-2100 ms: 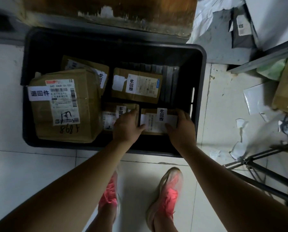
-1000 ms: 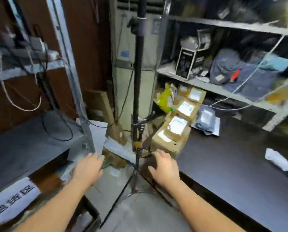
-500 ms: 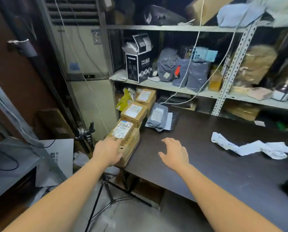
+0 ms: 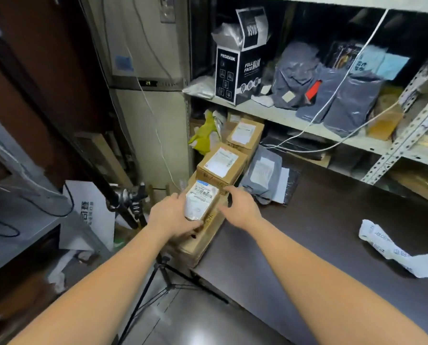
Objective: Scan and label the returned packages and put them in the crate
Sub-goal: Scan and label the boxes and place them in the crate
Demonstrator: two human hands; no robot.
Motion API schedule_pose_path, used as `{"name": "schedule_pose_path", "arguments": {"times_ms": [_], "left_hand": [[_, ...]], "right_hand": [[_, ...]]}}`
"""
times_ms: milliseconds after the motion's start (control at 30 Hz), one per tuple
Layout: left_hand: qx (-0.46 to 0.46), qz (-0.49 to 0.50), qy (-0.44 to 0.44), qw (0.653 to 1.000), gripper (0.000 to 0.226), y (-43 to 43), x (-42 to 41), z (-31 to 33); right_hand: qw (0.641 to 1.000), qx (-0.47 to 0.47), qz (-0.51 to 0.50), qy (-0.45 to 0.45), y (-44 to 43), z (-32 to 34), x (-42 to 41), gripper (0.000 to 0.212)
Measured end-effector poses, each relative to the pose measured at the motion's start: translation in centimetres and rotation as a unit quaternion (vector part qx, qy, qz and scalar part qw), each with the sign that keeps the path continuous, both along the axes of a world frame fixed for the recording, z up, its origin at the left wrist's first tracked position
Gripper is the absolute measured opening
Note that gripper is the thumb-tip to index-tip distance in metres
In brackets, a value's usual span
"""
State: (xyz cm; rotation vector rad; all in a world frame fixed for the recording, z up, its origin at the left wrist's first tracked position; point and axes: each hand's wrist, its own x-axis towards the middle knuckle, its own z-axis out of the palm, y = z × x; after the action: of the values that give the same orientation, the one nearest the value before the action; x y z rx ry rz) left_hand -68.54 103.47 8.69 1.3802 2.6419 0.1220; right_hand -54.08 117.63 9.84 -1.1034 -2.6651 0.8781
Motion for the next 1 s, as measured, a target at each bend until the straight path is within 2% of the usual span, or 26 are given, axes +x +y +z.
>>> {"name": "schedule_pose_path", "arguments": {"times_ms": [67, 133, 200, 267, 467, 567, 733, 867, 1000], "left_hand": [[0.019, 0.01, -0.042, 0.999, 0.11, 0.1, 0.0, -1.0], [0.046, 0.027, -0.06, 0.997, 0.104, 0.1, -0.1, -1.7], [0.081, 0.047, -0.078, 0.993, 0.087, 0.2, -0.3, -1.8], [0.122, 0.061, -0.104, 0.985, 0.079, 0.4, 0.3, -1.6], [0.247, 0.045, -0.118, 0.961, 0.085, 1.5, 3.3, -0.9], [0.289, 0.031, -0.122, 0.949, 0.083, 1.8, 4.6, -0.6], [0.27, -0.021, -0.139, 0.952, 0.074, 6.1, 8.7, 0.7], [0.246, -0.092, -0.143, 0.954, 0.072, 11.1, 15.5, 1.0], [0.224, -0.137, -0.192, 0.946, 0.064, 15.3, 25.0, -0.1]], "right_hand": [[0.999, -0.031, 0.009, 0.008, 0.2, -1.2, -1.8, 0.053], [0.997, -0.069, 0.012, 0.025, 0.4, -2.2, -2.9, 0.046], [0.993, -0.11, 0.008, 0.046, 0.8, -2.8, -3.3, 0.048], [0.986, -0.151, -0.007, 0.065, 1.1, -2.9, -3.2, 0.052], [0.953, -0.255, -0.027, 0.158, 0.8, -2.1, -1.1, 0.057], [0.949, -0.255, -0.033, 0.183, 1.3, -1.4, 0.7, 0.061], [0.937, -0.228, -0.097, 0.247, 3.9, 0.0, 6.9, 0.059], [0.932, -0.199, -0.168, 0.254, 6.8, 0.4, 15.4, 0.057], [0.921, -0.186, -0.236, 0.246, 9.4, -0.5, 26.0, 0.059]]}}
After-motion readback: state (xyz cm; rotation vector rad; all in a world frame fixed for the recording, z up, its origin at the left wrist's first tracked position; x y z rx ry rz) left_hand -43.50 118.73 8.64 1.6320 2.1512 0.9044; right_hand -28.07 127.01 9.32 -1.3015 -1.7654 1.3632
